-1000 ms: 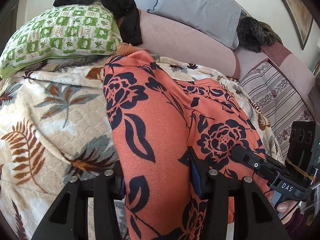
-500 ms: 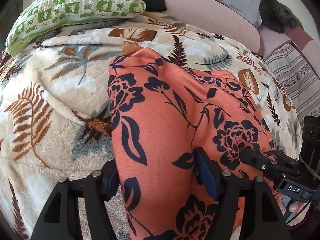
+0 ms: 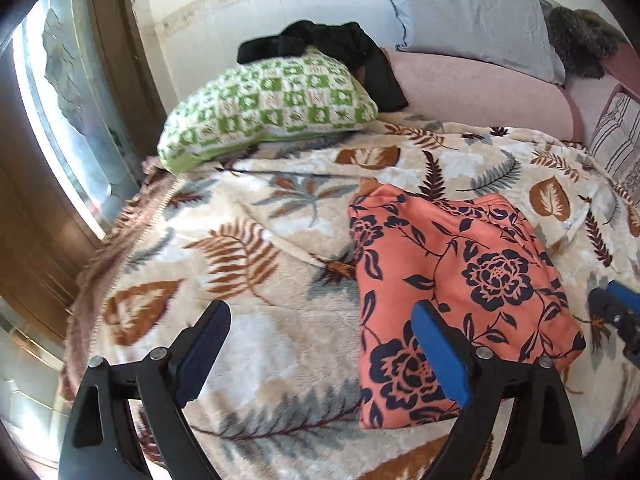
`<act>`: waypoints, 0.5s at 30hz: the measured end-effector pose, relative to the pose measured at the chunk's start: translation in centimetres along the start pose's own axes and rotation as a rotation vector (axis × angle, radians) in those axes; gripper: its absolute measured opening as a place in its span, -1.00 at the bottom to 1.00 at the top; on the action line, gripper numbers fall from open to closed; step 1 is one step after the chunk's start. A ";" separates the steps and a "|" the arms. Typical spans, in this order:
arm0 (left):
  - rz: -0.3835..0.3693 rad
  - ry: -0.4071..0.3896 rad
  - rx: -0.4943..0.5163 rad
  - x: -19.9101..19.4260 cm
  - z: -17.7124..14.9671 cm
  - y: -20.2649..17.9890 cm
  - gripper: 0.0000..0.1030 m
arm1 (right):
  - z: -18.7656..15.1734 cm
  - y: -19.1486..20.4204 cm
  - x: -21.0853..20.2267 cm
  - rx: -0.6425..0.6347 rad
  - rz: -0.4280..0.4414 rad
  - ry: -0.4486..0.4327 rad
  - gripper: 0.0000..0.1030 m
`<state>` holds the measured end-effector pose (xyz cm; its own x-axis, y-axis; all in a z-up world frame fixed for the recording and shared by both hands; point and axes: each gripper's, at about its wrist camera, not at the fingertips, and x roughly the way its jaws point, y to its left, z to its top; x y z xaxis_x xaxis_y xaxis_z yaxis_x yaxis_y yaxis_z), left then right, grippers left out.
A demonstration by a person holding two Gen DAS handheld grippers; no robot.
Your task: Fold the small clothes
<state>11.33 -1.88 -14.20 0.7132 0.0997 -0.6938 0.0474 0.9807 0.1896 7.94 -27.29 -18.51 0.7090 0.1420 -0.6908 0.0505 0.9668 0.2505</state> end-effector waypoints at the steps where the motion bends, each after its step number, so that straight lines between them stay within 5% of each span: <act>1: 0.030 -0.020 0.013 -1.2 -0.1 0.0 0.80 | 0.1 0.7 -1.4 -0.025 -0.024 -0.024 0.24; 4: 0.089 -0.089 0.045 -5.0 0.1 -0.2 0.80 | 0.5 2.5 -5.2 -0.052 -0.065 -0.077 0.27; 15: 0.058 -0.313 -0.022 -18.3 1.7 1.8 0.93 | 1.2 7.2 -17.5 -0.086 -0.115 -0.238 0.36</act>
<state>-0.46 -2.26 0.07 0.8951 0.1018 -0.4341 -0.0118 0.9787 0.2051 -3.27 -23.06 -3.81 0.8481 -0.0139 -0.5297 0.0878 0.9895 0.1146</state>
